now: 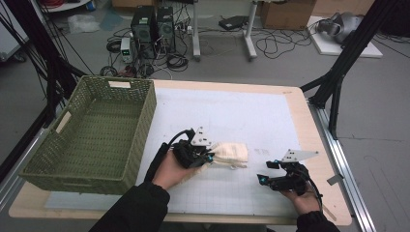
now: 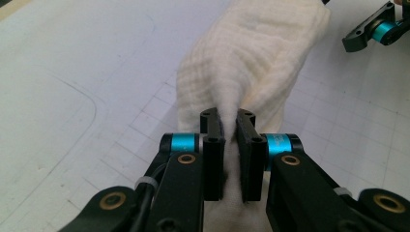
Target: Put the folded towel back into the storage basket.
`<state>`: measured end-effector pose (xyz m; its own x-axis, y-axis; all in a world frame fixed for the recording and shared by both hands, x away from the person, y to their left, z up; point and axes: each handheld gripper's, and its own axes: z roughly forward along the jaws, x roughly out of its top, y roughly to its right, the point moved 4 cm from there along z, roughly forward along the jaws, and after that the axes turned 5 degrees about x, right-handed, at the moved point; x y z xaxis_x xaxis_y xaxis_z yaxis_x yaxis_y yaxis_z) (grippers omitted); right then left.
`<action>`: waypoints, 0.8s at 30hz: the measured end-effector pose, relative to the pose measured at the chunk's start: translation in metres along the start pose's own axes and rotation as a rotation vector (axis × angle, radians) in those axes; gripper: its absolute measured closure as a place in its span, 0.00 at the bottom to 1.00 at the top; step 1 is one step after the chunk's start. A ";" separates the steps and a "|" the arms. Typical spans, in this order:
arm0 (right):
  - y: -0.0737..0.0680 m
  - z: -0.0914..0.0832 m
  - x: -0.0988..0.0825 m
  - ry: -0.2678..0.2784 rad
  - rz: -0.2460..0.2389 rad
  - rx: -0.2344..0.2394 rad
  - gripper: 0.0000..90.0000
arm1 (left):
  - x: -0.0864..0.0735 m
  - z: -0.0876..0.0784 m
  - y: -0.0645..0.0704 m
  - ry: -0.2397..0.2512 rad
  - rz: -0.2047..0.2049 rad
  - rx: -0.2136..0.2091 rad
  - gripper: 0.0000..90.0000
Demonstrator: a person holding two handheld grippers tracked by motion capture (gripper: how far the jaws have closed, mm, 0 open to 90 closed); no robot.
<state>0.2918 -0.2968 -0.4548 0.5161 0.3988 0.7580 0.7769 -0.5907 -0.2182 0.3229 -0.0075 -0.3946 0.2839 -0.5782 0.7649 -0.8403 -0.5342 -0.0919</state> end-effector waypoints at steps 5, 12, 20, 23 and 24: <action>-0.001 0.000 -0.001 0.003 0.002 -0.002 0.30 | 0.005 -0.009 -0.002 0.021 -0.005 0.004 0.92; -0.001 0.001 -0.001 0.002 -0.005 -0.001 0.28 | 0.007 -0.018 -0.005 0.035 -0.018 0.004 0.92; -0.002 0.002 -0.001 0.001 -0.007 -0.004 0.25 | 0.010 -0.032 -0.010 0.058 -0.038 0.005 0.92; -0.002 0.003 -0.001 -0.001 -0.008 -0.005 0.24 | 0.010 -0.036 -0.011 0.066 -0.050 -0.003 0.92; -0.002 0.003 -0.001 0.000 -0.008 -0.003 0.24 | 0.010 -0.037 -0.011 0.071 -0.052 -0.003 0.92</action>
<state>0.2910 -0.2941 -0.4565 0.5099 0.4039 0.7595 0.7800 -0.5894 -0.2102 0.3180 0.0156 -0.3621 0.2942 -0.5047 0.8116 -0.8265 -0.5608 -0.0491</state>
